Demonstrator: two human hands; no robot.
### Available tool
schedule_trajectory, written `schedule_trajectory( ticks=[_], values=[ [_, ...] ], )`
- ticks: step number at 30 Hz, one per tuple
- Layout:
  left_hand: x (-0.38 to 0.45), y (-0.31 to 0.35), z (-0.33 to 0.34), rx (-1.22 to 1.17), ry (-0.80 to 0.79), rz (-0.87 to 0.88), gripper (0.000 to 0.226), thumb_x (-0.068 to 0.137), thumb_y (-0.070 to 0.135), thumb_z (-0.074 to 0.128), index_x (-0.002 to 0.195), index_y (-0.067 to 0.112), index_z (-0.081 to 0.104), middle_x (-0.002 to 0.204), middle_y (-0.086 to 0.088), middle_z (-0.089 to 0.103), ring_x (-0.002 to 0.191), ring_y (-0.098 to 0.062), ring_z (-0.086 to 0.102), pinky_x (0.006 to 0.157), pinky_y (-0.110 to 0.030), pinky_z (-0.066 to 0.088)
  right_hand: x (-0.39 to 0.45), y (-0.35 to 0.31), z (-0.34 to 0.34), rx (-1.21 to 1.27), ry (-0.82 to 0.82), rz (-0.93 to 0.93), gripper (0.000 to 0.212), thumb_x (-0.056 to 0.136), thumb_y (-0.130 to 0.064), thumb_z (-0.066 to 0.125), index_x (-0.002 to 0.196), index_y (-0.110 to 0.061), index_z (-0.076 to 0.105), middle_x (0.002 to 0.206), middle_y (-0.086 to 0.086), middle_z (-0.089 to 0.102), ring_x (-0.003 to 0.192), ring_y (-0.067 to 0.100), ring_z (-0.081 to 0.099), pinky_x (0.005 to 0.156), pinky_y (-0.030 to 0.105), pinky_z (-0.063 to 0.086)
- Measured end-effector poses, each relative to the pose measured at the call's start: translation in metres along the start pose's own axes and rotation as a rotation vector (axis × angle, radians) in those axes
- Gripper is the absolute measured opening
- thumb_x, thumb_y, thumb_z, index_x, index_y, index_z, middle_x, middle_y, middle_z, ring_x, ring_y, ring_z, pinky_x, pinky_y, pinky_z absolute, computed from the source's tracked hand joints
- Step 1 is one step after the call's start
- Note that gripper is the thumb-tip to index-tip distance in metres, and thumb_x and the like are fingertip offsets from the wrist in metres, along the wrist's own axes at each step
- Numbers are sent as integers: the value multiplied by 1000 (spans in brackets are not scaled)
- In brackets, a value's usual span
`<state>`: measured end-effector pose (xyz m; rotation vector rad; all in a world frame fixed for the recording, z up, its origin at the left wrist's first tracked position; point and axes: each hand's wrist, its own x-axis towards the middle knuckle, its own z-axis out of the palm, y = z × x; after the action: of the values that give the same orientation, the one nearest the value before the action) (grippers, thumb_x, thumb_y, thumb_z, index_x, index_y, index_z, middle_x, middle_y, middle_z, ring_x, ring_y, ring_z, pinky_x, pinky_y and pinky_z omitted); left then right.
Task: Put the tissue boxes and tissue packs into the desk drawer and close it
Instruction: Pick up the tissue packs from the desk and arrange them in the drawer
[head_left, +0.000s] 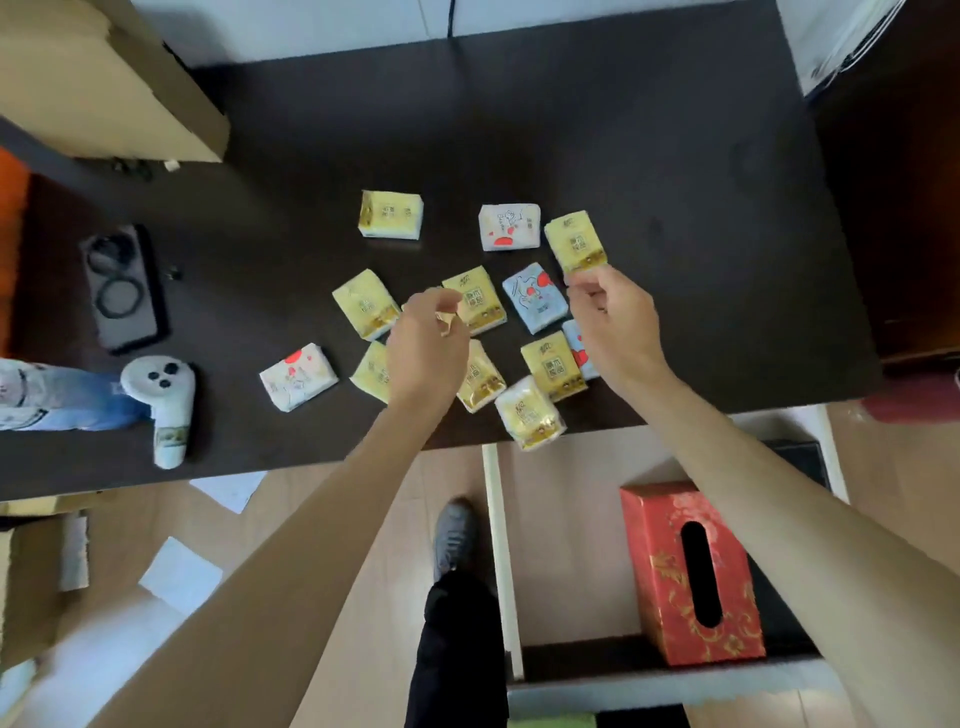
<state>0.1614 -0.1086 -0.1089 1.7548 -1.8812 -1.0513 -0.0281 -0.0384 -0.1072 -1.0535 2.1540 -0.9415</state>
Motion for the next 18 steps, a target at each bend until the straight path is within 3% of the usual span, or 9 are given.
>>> schedule_trajectory(
  ticks=[4, 7, 9, 13, 15, 18],
  values=[
    [45, -22, -9, 382, -192, -43, 62, 86, 32, 71, 141, 20, 44, 138, -2, 41, 115, -21, 53, 77, -33, 43, 21, -28, 36, -86, -118, -63, 30, 104, -22, 53, 131, -16, 65, 123, -1, 71, 113, 13, 64, 87, 24, 49],
    [57, -31, -9, 560, -272, -18, 56, 84, 48, 70, 125, 15, 51, 128, -6, 42, 90, -23, 55, 67, -37, 40, 34, -41, 67, -299, -267, -89, 43, 99, -26, 63, 141, -16, 56, 130, 2, 67, 121, 21, 60, 94, 38, 51],
    [60, -32, -7, 592, -264, 35, 51, 83, 48, 71, 117, 15, 53, 120, -5, 43, 82, -19, 51, 63, -37, 40, 41, -42, 80, -516, -357, -156, 60, 95, -27, 70, 149, -15, 45, 138, 6, 60, 131, 28, 48, 97, 44, 49],
    [67, -30, -4, 612, -235, 98, 59, 77, 46, 78, 120, 16, 51, 114, -3, 53, 97, -23, 58, 68, -36, 46, 53, -38, 91, -754, -420, -318, 84, 88, -29, 78, 158, -14, 33, 151, 8, 49, 140, 33, 36, 101, 46, 46],
    [67, -28, -5, 588, -234, 116, 60, 74, 46, 81, 117, 18, 49, 109, -1, 56, 98, -23, 59, 70, -37, 47, 57, -38, 92, -802, -398, -349, 87, 84, -32, 81, 156, -14, 35, 149, 10, 50, 138, 33, 36, 100, 46, 45],
    [58, -28, -13, 534, -188, 158, 49, 76, 41, 80, 105, 23, 45, 98, 3, 58, 87, -20, 60, 60, -31, 40, 54, -42, 87, -807, -353, -375, 78, 77, -38, 86, 144, -16, 52, 137, 8, 52, 130, 31, 39, 100, 44, 45]
  ],
)
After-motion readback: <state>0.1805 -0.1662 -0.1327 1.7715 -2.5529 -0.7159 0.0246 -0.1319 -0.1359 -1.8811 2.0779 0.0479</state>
